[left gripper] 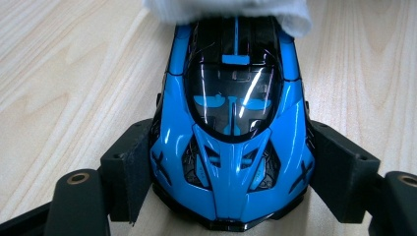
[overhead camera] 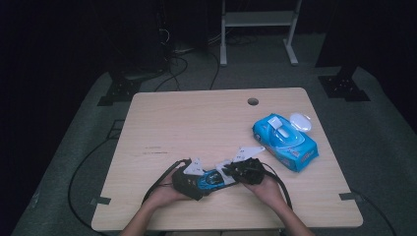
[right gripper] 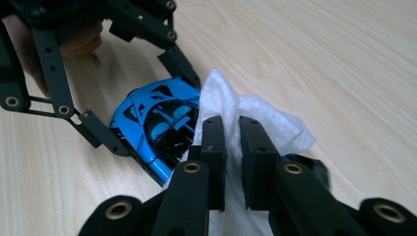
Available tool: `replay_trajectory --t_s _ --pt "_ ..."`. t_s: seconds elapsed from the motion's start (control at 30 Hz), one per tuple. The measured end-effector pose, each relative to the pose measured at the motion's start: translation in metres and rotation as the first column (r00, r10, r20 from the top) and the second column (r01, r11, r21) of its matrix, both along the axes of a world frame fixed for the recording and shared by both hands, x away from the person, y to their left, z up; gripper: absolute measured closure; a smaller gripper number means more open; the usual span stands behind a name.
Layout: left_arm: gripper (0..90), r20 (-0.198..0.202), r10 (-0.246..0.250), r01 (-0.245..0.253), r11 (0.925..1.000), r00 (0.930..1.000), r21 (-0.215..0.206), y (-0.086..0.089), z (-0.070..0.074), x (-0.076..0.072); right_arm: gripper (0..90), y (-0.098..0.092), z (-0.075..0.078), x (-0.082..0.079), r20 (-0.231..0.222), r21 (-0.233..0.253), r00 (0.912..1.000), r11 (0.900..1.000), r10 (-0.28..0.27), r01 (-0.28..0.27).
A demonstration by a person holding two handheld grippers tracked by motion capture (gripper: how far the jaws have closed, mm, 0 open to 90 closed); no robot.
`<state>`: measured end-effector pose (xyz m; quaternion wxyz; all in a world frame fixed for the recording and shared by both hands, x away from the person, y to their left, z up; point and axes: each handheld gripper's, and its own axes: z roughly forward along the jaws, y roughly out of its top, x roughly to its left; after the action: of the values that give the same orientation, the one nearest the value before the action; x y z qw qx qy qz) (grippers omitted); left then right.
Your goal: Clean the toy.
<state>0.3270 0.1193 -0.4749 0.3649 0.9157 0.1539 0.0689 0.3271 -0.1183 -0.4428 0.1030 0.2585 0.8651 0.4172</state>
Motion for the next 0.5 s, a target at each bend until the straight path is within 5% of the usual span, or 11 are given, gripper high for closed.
replay_trajectory --t_s 0.13,0.3,0.47,0.5 --pt "25.3 0.002 0.001 -0.001 1.0000 1.0000 -0.004 -0.001 0.000 0.000 81.3 -0.012 0.009 0.002 -0.010 0.048 0.9991 0.998 -0.041 0.041" --pt "25.3 0.004 0.006 -0.006 1.0000 1.0000 -0.008 -0.002 -0.001 0.001 81.2 -0.011 0.015 -0.003 0.027 0.032 0.9983 0.998 -0.051 0.050" --pt "25.3 0.006 0.006 -0.006 1.0000 1.0000 -0.007 -0.003 -0.001 0.001 81.4 -0.025 0.014 0.007 0.004 0.027 0.9920 0.992 -0.127 0.126" --pt "25.3 0.007 0.005 -0.005 1.0000 1.0000 -0.005 -0.002 -0.001 0.001 81.4 -0.038 0.008 0.015 -0.022 0.022 0.9833 0.983 -0.181 0.181"
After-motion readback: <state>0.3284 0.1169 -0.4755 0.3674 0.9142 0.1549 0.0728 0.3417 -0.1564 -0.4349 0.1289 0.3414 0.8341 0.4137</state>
